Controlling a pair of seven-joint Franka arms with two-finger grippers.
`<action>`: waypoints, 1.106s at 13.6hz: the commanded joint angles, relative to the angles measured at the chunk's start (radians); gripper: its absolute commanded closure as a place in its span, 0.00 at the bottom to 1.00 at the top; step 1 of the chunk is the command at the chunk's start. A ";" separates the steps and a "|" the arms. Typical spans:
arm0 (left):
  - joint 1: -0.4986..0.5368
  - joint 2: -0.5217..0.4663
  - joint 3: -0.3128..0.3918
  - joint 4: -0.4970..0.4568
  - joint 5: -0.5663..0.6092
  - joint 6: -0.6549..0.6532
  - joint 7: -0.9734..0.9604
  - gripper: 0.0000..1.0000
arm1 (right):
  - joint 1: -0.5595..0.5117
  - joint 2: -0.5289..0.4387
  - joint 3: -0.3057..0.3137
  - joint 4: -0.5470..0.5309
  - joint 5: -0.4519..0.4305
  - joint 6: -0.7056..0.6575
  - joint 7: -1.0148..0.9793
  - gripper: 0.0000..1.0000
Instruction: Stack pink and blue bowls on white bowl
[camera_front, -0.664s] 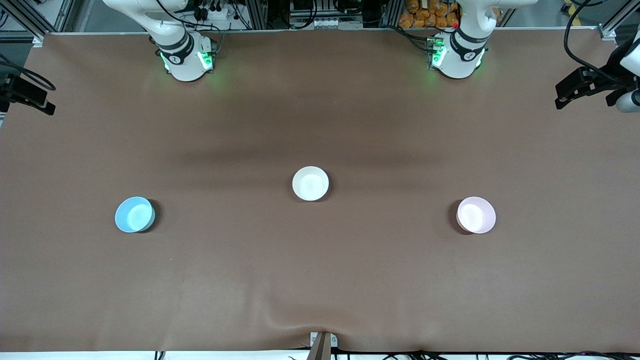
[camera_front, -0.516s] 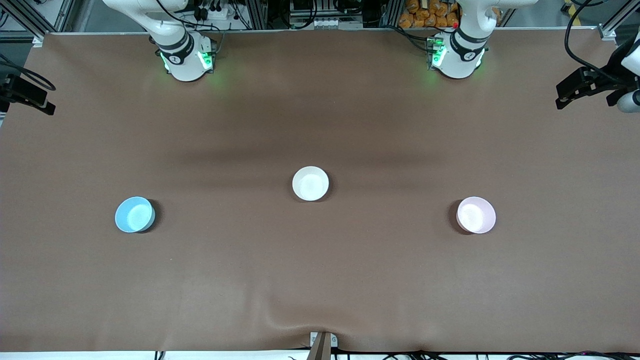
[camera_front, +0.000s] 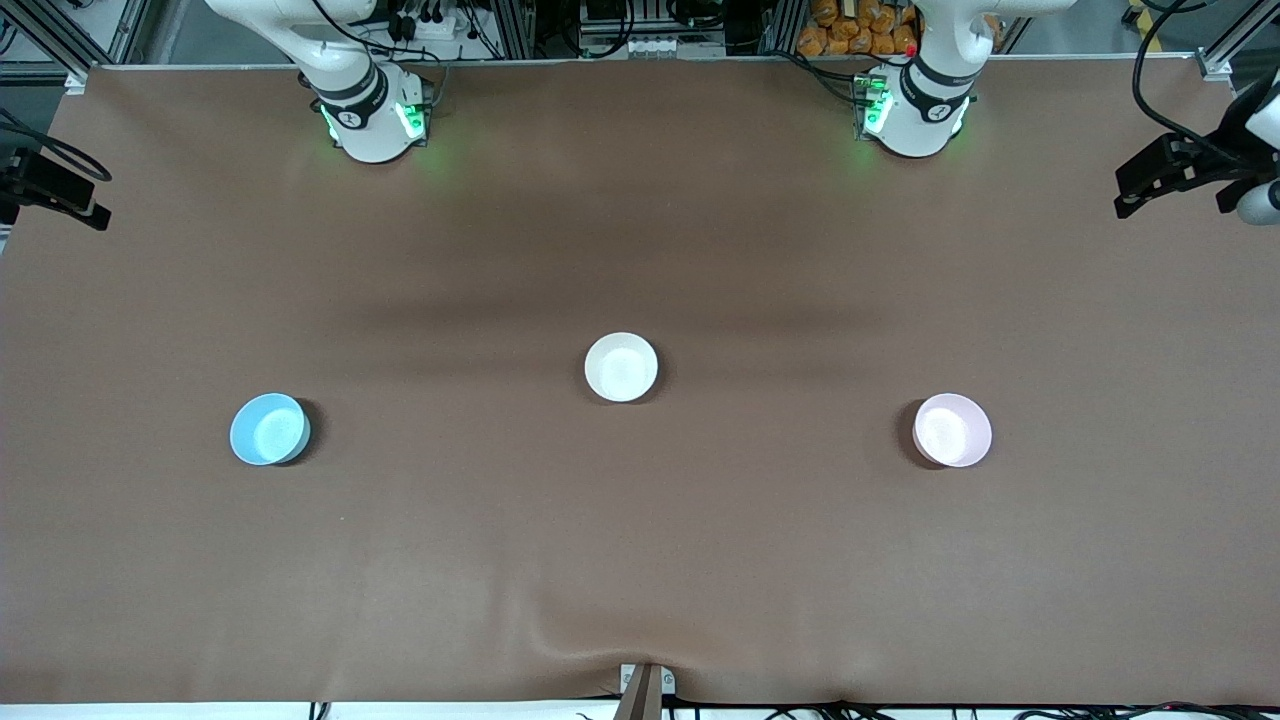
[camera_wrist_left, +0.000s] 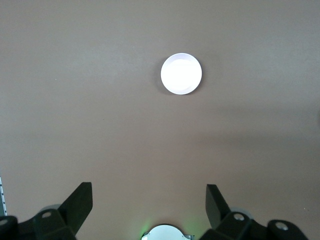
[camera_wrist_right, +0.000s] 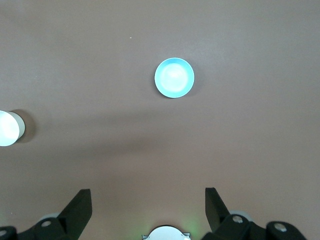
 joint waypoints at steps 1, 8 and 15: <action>0.000 0.012 0.009 0.016 -0.003 -0.011 0.022 0.00 | -0.005 0.004 0.005 0.019 -0.008 -0.014 0.015 0.00; 0.002 0.012 0.011 -0.026 -0.006 0.013 0.021 0.00 | -0.005 0.004 0.005 0.019 -0.010 -0.014 0.015 0.00; 0.020 0.009 0.011 -0.084 -0.020 0.073 0.022 0.00 | -0.006 0.004 0.005 0.019 -0.010 -0.014 0.015 0.00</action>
